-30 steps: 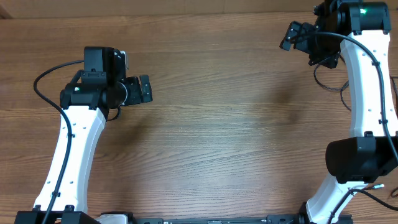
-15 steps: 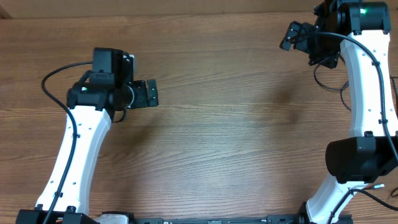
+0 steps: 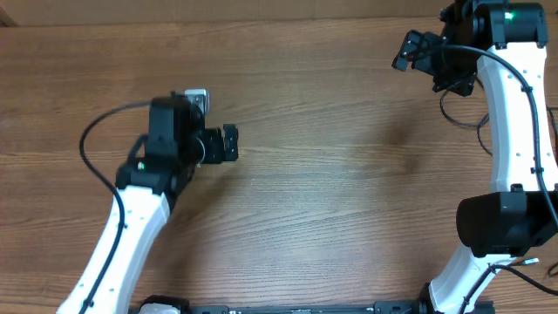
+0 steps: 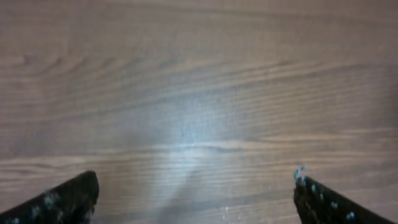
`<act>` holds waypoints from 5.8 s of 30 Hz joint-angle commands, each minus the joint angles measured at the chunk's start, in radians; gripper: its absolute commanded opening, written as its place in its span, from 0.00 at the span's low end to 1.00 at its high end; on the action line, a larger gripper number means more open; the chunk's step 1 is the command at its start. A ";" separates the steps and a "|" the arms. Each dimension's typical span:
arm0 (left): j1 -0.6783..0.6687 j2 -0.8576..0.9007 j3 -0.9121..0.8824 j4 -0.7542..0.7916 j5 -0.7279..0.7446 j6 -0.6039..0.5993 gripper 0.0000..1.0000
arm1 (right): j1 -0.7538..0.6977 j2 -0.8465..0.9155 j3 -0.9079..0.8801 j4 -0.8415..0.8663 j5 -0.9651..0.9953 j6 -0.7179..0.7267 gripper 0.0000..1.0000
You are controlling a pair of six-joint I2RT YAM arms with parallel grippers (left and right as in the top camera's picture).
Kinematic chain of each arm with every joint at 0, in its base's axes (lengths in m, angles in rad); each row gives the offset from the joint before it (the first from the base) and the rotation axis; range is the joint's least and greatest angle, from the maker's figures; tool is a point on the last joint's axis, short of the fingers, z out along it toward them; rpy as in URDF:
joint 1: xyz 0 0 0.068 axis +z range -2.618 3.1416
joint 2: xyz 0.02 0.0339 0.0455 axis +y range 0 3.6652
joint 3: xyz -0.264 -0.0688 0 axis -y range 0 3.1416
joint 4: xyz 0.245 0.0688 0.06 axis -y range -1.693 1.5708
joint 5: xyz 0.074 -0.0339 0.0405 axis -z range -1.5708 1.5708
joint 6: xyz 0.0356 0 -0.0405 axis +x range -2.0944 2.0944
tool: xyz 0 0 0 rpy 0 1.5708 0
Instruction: Untangle cables
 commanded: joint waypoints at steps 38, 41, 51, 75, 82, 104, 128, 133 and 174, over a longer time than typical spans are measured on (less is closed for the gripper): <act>0.071 -0.837 -0.946 0.858 0.011 -0.034 1.00 | 0.000 -0.009 0.001 0.002 0.002 -0.001 1.00; 0.101 -0.892 -0.946 0.736 0.011 -0.034 0.99 | 0.000 -0.009 0.001 0.002 0.002 -0.001 1.00; 0.175 -1.167 -0.946 0.400 0.013 -0.022 1.00 | 0.000 -0.009 0.001 0.002 0.002 -0.001 1.00; 0.201 -1.305 -0.947 0.401 0.028 0.142 1.00 | 0.000 -0.009 0.001 0.002 0.002 -0.001 1.00; 0.201 -1.305 -0.947 0.391 -0.056 0.106 1.00 | 0.000 -0.009 0.001 0.002 0.002 -0.001 1.00; 0.201 -1.304 -0.947 0.391 -0.117 0.109 1.00 | 0.000 -0.009 0.001 0.002 0.002 -0.001 1.00; 0.201 -1.304 -0.947 0.391 -0.117 0.109 1.00 | -0.002 -0.008 0.001 0.002 0.002 -0.001 1.00; 0.201 -1.304 -0.947 0.390 -0.117 0.109 1.00 | -0.002 -0.008 0.001 0.002 0.002 -0.001 1.00; 0.201 -1.304 -0.947 0.391 -0.117 0.109 0.99 | -0.002 -0.699 -1.131 0.917 0.107 -0.001 1.00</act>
